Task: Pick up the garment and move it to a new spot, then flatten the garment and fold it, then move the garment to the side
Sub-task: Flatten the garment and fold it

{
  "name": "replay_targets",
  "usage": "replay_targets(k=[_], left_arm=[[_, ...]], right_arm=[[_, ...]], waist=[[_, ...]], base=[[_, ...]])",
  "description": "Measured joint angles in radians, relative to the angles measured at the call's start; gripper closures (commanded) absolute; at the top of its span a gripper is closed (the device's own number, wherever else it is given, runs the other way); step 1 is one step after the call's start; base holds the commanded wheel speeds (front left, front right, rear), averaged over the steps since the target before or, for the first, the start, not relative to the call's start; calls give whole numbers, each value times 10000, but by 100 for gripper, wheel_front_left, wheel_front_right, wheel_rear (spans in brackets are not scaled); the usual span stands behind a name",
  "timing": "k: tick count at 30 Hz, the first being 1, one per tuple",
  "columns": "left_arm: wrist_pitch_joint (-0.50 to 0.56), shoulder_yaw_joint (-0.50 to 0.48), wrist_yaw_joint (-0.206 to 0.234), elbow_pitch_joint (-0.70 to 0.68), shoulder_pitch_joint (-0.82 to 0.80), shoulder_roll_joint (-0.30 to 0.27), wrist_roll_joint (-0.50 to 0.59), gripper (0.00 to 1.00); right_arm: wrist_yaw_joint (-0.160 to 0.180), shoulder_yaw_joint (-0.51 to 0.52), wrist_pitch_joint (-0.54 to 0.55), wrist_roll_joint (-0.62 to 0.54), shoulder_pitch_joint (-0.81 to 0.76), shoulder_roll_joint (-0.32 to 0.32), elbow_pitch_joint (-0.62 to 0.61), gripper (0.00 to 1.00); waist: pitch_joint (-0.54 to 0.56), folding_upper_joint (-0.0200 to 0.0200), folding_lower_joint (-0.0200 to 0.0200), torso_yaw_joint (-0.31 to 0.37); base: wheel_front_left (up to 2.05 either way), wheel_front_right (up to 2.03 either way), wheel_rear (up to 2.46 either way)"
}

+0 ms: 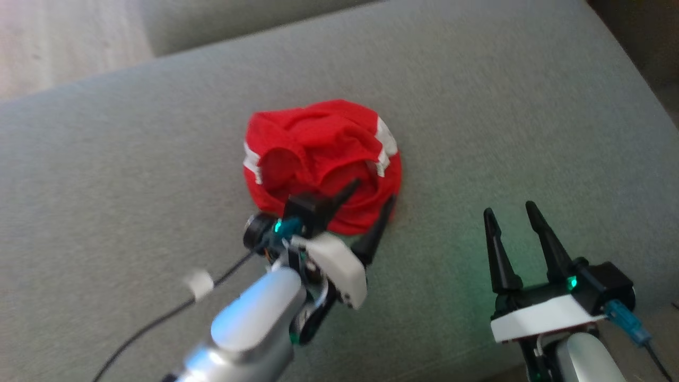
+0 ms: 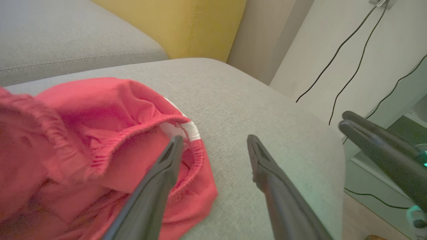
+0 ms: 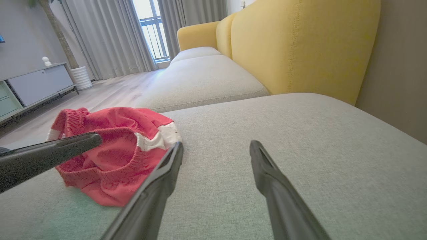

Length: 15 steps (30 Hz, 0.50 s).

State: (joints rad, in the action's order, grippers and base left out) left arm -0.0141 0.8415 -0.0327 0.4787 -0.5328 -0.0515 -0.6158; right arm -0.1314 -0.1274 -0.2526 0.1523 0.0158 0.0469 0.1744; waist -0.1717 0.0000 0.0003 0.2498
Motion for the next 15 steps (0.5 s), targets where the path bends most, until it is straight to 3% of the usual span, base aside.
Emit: replay_targets(k=[8,15], left_arm=[[497,610,711,895,-1459,0,-838,0],[564,986,1220,1463,-1867,8,-1521,0]], right_arm=[[0,-82,0,244,254,-2,-29,0],[0,-144,0,253,389,-2,-40,0]], waist=[[-886,0,-1,610],[-1004,0,-3,825]], base=[[0,0,0],[0,0,0]])
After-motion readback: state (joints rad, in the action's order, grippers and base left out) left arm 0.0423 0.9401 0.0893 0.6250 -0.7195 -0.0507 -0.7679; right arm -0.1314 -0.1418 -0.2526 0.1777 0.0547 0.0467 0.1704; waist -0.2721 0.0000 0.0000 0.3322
